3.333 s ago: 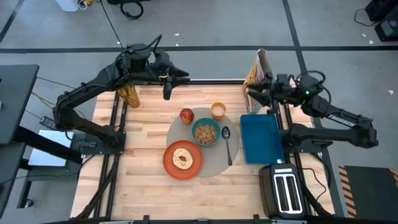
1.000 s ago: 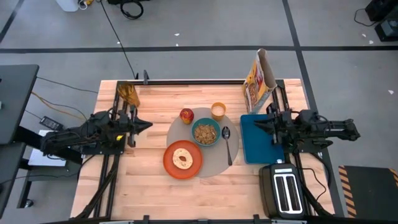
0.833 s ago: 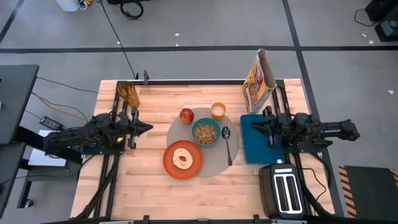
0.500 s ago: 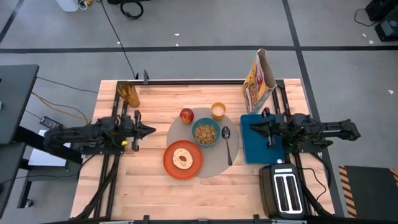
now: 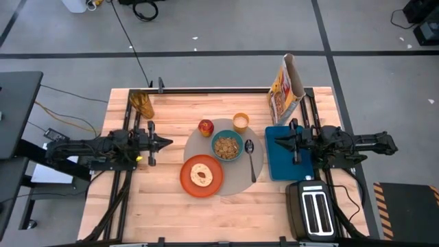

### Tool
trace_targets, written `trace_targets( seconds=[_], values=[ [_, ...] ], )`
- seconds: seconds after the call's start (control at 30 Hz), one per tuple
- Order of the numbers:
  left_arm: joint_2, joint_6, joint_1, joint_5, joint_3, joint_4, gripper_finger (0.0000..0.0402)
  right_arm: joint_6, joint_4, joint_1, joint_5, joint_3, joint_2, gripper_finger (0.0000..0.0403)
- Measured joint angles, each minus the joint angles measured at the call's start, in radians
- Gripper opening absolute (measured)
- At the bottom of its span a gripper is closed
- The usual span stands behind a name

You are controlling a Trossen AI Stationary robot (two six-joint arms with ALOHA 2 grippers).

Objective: Arrange a breakfast setting
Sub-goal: Return to Home Position

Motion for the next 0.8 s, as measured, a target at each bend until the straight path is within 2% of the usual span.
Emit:
trace_targets(
  seconds=[0.8],
  values=[
    [0.005, -0.004, 0.0, -0.003, -0.001, 0.016, 0.002, -0.002, 0.0, 0.0, 0.0, 0.0, 0.0, 0.0064]
  ],
)
